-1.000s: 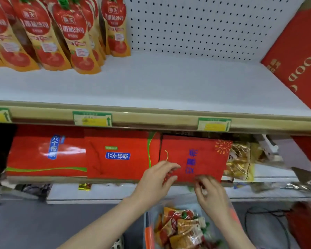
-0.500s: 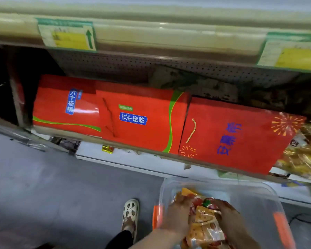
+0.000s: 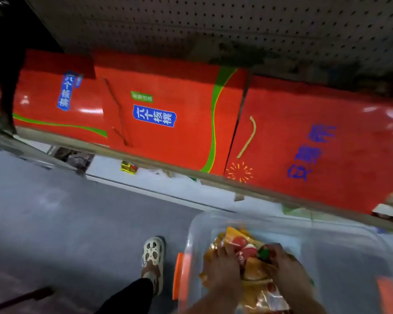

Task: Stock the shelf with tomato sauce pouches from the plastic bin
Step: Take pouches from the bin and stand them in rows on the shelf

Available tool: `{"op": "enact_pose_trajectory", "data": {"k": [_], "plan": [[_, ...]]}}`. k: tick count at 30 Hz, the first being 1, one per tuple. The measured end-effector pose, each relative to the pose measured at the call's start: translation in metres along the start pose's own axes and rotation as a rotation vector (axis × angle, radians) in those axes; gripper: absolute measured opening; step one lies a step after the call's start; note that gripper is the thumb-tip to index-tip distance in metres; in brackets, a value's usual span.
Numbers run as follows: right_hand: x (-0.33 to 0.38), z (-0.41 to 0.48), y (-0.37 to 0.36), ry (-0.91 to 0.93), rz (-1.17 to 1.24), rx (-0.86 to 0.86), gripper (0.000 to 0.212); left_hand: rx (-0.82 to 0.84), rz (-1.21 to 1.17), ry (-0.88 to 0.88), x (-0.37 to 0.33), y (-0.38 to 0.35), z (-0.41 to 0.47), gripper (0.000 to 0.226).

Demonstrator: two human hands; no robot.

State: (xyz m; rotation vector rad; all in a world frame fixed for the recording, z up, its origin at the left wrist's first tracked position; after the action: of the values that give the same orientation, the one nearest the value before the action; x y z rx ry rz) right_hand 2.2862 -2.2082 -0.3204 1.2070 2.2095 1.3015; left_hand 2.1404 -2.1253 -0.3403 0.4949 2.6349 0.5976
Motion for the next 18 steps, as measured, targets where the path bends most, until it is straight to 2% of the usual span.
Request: {"op": "enact_pose_trajectory", "data": {"k": [1, 2, 4, 8, 11, 13, 18], "plan": [[-0.024, -0.013, 0.021, -0.025, 0.000, 0.014, 0.038, -0.162, -0.020, 0.050, -0.005, 0.031, -0.001, 0.044], [-0.004, -0.009, 0.007, -0.049, -0.053, -0.003, 0.035, -0.238, 0.016, -0.017, -0.006, 0.040, 0.006, 0.041], [-0.001, -0.018, 0.016, -0.055, -0.013, -0.015, 0.027, -0.284, 0.013, -0.093, -0.017, 0.050, -0.011, 0.034], [-0.005, -0.022, 0.014, -0.067, -0.049, 0.030, 0.016, -0.309, 0.016, -0.099, -0.021, 0.061, -0.027, 0.034], [0.002, -0.040, 0.015, -0.054, -0.002, 0.059, 0.013, -0.249, -0.044, -0.121, -0.021, 0.064, -0.038, 0.055], [0.006, -0.049, 0.015, -0.026, -0.016, 0.041, 0.020, -0.235, -0.162, -0.166, -0.026, 0.072, -0.048, 0.062], [0.008, -0.077, 0.038, -0.072, 0.101, -0.056, 0.021, -0.227, -0.406, -0.249, -0.028, 0.091, -0.077, 0.046]]}}
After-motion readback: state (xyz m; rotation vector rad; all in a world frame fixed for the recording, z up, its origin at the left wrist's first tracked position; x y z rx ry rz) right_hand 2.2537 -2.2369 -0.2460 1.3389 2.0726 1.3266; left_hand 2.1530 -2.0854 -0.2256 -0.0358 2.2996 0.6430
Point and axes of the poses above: each hand's wrist, its own z-axis towards the middle knuckle, its own y-axis out of the back of the hand, x = y × z, the point moved 10 cm from there along z, towards the middle knuckle, and after that the axes turned 14 degrees about -z, right-handed, at the moved point
